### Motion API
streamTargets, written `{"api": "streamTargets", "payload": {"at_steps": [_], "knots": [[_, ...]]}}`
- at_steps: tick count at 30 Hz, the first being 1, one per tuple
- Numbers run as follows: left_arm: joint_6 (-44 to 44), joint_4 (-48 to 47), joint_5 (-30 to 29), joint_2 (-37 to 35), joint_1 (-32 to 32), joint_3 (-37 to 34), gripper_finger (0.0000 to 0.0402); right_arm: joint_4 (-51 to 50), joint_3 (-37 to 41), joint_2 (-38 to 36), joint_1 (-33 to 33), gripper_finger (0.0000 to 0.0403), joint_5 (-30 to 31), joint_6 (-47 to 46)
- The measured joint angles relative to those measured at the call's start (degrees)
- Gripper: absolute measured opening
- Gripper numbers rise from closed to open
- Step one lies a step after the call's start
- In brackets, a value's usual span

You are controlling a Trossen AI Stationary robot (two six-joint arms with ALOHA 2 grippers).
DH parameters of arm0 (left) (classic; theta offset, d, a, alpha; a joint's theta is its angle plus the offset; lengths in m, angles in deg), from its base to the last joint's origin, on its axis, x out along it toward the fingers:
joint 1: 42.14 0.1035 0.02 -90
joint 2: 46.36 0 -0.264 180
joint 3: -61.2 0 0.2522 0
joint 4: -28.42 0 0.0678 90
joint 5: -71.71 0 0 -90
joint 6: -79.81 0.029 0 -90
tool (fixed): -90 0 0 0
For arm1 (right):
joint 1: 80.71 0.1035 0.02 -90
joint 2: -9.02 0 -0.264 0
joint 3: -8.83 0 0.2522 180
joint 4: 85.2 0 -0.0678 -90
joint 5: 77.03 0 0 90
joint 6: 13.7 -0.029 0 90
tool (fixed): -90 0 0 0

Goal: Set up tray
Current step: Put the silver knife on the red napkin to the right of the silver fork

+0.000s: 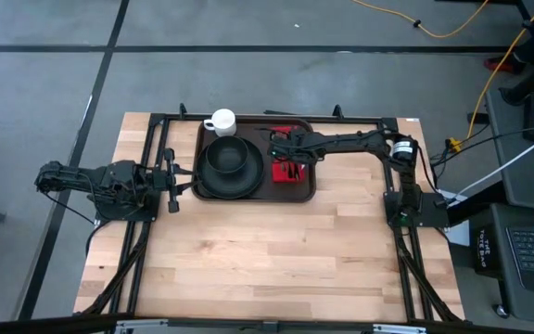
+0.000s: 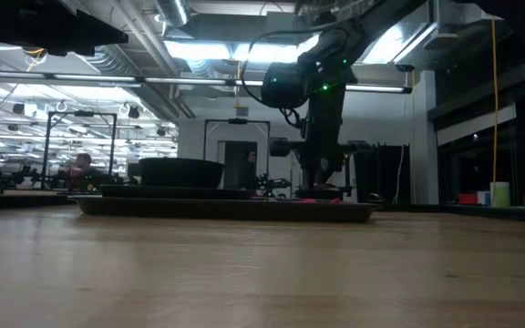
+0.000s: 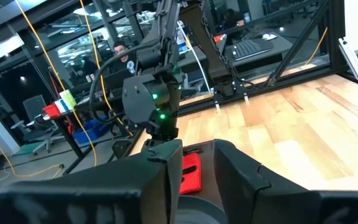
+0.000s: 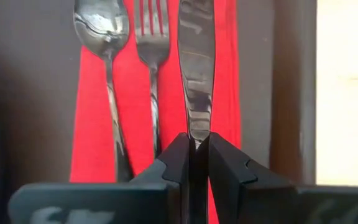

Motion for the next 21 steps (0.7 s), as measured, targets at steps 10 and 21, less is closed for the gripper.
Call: {"api": "streamTargets", "payload": {"at_steps": [10, 21], "knots": [[0.00, -0.01, 0.07, 0.00, 0.00, 0.00, 0.0082, 1.99, 1.81, 0.36, -0.04, 0.0049, 1.07, -0.19], [-0.02, -0.02, 0.09, 0.00, 0.00, 0.00, 0.0082, 6.12, 3.91, 0.33, -0.04, 0.0049, 1.43, -0.09]]}}
